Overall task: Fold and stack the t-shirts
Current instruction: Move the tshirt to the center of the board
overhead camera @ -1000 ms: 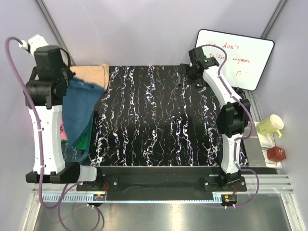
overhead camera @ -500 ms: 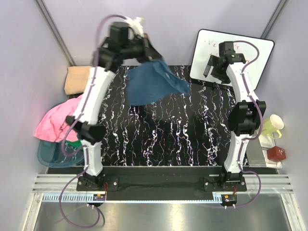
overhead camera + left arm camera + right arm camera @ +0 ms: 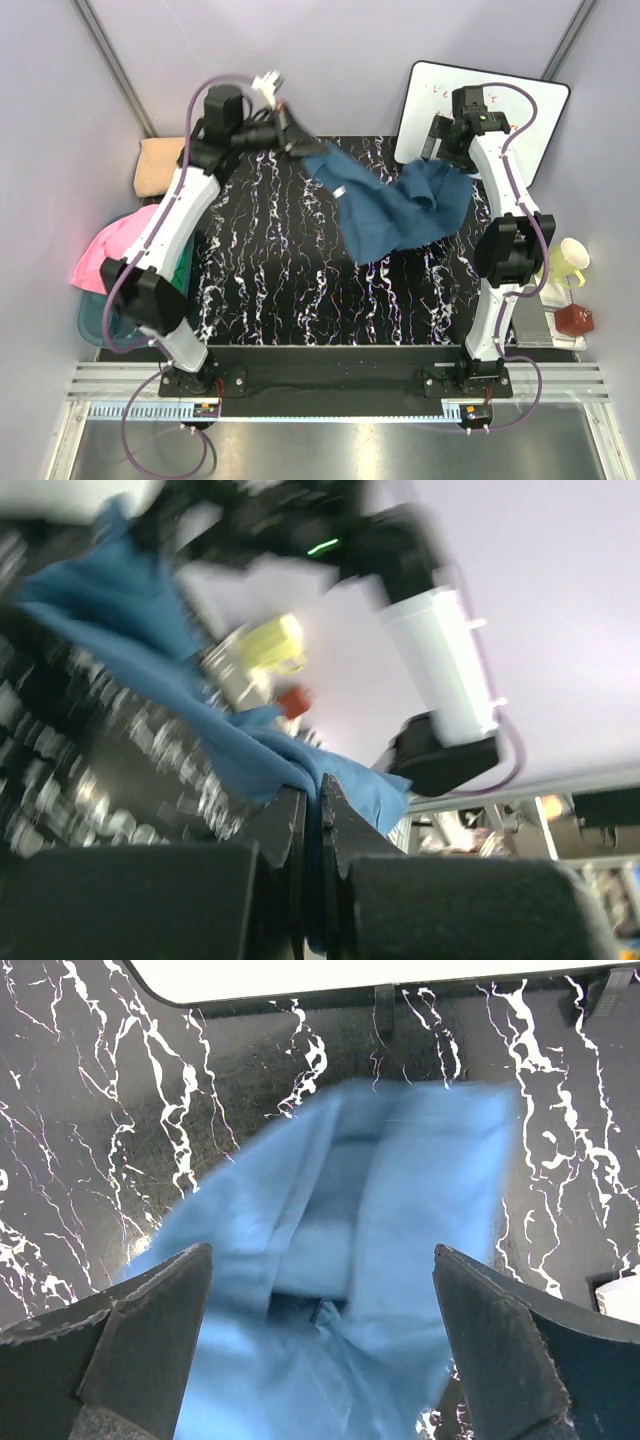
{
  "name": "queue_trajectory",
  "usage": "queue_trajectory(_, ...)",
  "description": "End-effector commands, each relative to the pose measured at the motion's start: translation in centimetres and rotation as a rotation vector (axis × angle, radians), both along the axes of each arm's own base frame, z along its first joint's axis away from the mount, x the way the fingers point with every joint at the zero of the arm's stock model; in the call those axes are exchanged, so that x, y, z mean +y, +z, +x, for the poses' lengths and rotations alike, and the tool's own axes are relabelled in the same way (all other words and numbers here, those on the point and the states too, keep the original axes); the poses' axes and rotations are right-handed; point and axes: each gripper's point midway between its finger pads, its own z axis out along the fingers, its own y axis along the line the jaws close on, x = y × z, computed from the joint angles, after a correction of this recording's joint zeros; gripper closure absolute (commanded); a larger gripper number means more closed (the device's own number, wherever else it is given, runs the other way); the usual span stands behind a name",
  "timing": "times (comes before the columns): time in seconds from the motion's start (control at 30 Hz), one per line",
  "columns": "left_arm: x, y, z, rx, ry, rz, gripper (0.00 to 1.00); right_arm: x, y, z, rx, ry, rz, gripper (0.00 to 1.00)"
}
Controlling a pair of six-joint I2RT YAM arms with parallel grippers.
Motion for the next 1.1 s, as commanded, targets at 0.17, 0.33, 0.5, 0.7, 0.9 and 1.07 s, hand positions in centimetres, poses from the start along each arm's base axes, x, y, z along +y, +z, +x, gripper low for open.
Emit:
queue_trajectory(0.17,14.8,-31.0,-4.9,0.853,0.177,0.604,0.41,0.2,0.9,0.6,-0.027,0.047,-0.018,0.00)
queue_trajectory(0.33,19.9,-29.0,-1.5,0.713,0.374,0.822,0.25,1.5,0.4,0.4,-0.013,0.095,0.039,0.00)
queue_trajectory(0.5,17.0,-22.0,1.9,0.472,0.380,0.745,0.01,4.6,-2.6,-2.1,0.089,0.192,0.190,0.00)
queue_trajectory(0.7,11.7,-23.1,-0.7,0.445,0.194,0.752,0.02,4.9,-8.1,-5.6,0.244,0.202,0.227,0.00)
queue_trajectory(0.9,7.9,-25.3,-3.8,0.378,0.001,0.850,0.10,6.8,-9.8,-7.1,0.290,0.276,0.327,0.08)
queue_trajectory(1.07,6.1,-27.7,-5.3,0.384,-0.095,0.922,0.11,8.4,-10.7,-7.7,0.310,0.314,0.412,0.14)
